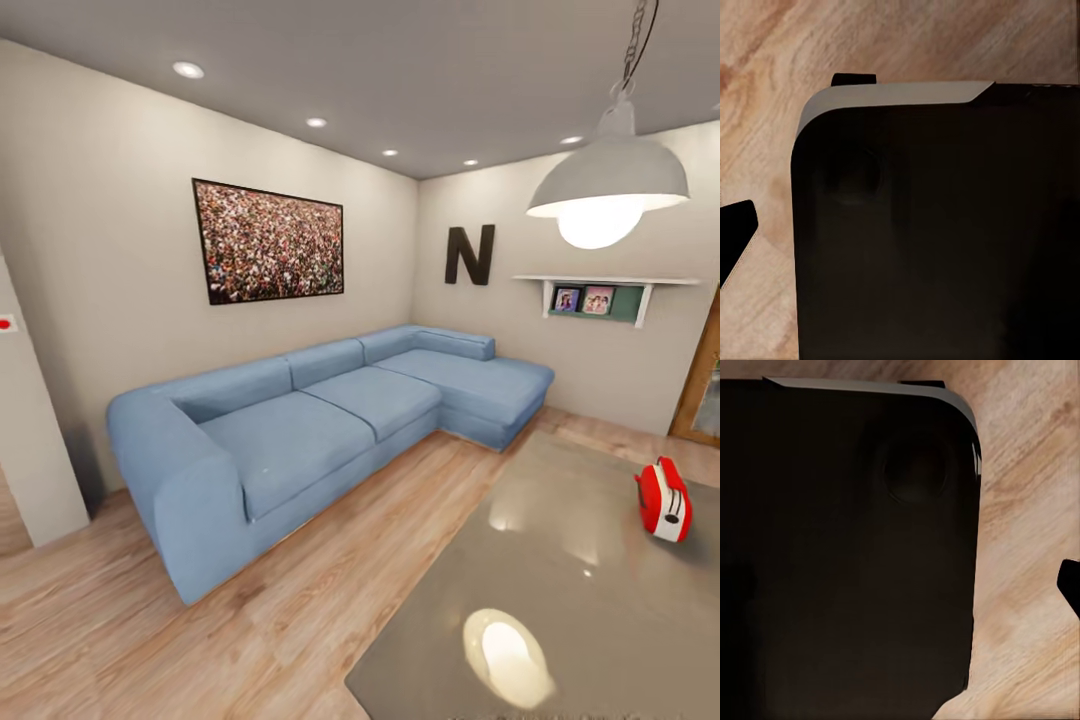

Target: Turn on the radio receiver that's on the table in the living room.

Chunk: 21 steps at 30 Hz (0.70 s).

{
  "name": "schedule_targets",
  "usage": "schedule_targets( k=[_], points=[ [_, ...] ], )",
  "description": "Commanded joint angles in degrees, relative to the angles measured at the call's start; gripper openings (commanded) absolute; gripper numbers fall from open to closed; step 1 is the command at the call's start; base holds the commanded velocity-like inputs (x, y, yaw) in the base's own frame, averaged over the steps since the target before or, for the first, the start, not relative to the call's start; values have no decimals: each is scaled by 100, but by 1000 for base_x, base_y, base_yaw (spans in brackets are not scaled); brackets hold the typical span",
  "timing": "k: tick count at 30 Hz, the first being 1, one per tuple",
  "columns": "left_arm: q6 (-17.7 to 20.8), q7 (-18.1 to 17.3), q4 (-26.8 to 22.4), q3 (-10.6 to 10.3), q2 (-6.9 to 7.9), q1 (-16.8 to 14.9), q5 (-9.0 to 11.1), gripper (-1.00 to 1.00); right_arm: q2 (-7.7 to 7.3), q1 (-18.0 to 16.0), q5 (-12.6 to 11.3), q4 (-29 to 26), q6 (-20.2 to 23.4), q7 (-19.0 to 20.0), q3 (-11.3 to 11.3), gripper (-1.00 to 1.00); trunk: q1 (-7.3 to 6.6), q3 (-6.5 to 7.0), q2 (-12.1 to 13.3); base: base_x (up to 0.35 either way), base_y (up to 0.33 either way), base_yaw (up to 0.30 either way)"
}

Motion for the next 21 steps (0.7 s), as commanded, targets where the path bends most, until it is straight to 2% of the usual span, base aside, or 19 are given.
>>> schedule_targets(
  k=[1,21],
  points=[
    [0,0,0,0,0,0,0,100,0,0,0,0,-1,0,0,100,0,3,0,0,0,-286],
    [0,0,0,-1,0,-1,0,100,0,0,0,0,2,7,0,100,0,46,0,0,0,-286]
  ],
)
